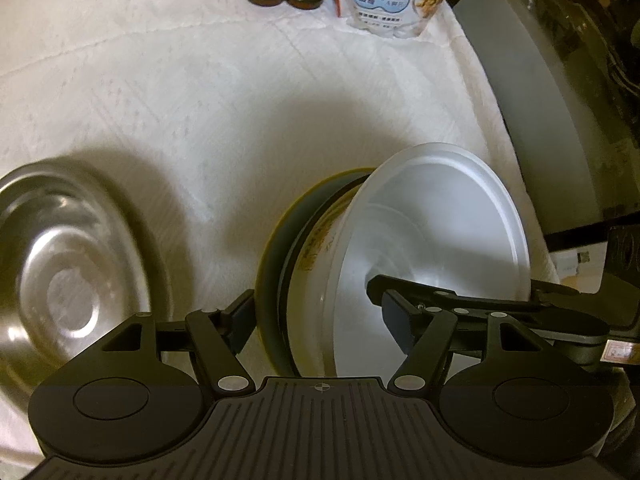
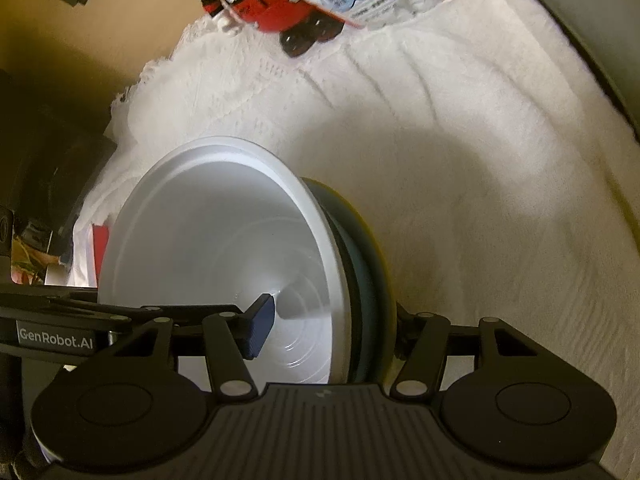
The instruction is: Organize plates and bowls
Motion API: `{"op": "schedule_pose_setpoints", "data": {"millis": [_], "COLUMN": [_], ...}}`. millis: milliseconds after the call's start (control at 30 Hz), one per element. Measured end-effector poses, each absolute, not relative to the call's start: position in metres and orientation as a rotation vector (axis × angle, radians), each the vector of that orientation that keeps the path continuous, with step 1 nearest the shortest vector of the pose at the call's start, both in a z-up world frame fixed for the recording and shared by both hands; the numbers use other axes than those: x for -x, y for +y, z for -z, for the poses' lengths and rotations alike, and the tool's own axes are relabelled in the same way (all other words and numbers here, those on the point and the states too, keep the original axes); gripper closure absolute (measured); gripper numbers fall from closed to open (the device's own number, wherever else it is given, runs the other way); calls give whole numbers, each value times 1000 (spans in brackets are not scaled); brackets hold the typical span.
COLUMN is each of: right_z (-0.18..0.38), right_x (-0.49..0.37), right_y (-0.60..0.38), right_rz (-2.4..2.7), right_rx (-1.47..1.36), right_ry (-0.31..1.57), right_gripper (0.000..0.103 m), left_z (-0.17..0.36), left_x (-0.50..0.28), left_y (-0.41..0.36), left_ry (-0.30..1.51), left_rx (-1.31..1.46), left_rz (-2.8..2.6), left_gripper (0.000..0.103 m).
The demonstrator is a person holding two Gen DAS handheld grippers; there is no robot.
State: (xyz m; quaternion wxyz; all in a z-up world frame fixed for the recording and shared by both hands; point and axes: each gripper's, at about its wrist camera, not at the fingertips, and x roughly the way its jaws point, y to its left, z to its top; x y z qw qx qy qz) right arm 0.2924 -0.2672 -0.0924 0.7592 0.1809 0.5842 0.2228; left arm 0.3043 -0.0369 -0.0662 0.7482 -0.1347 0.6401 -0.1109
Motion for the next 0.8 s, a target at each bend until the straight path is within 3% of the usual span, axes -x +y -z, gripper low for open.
{"op": "schedule_pose_setpoints", "data": {"millis": [800], "right_z": [96], "right_x": [-284], "right_y": [-263], "right_rz": [-540], "right_rx": [-368], "right_ry": [1276], "right_gripper": [44], "left_z": [65], "left_x": [-295], "left_y": [-38], "left_ry": [1387], "left_rx": [267], "left_rz": [195], "left_gripper": [31]}}
